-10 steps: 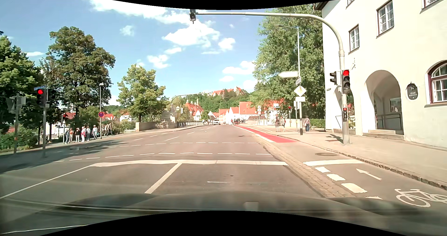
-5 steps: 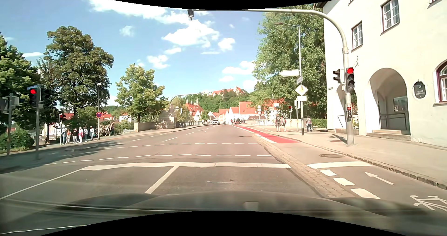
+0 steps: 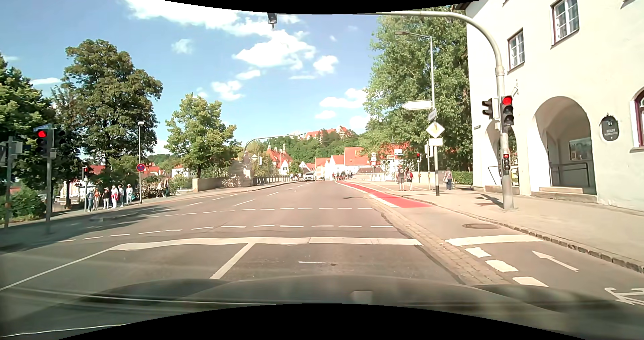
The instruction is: Follow the waypoints while adhering to traffic rules and regulations
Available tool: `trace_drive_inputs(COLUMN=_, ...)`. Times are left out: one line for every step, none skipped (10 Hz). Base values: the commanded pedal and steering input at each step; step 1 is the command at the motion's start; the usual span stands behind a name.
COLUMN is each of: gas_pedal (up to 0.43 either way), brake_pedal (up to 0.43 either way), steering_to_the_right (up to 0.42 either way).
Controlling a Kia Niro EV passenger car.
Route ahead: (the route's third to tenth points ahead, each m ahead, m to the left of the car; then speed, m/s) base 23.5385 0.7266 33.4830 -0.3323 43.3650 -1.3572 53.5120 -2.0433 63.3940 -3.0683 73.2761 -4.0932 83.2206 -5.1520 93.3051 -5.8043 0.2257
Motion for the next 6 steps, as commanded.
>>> trace_drive_inputs(gas_pedal=0.000, brake_pedal=0.024, steering_to_the_right=-0.006)
trace_drive_inputs(gas_pedal=0.000, brake_pedal=0.055, steering_to_the_right=-0.007)
trace_drive_inputs(gas_pedal=0.000, brake_pedal=0.098, steering_to_the_right=-0.009)
trace_drive_inputs(gas_pedal=0.000, brake_pedal=0.116, steering_to_the_right=-0.011)
trace_drive_inputs(gas_pedal=0.000, brake_pedal=0.189, steering_to_the_right=-0.012)
trace_drive_inputs(gas_pedal=0.000, brake_pedal=0.232, steering_to_the_right=-0.012)
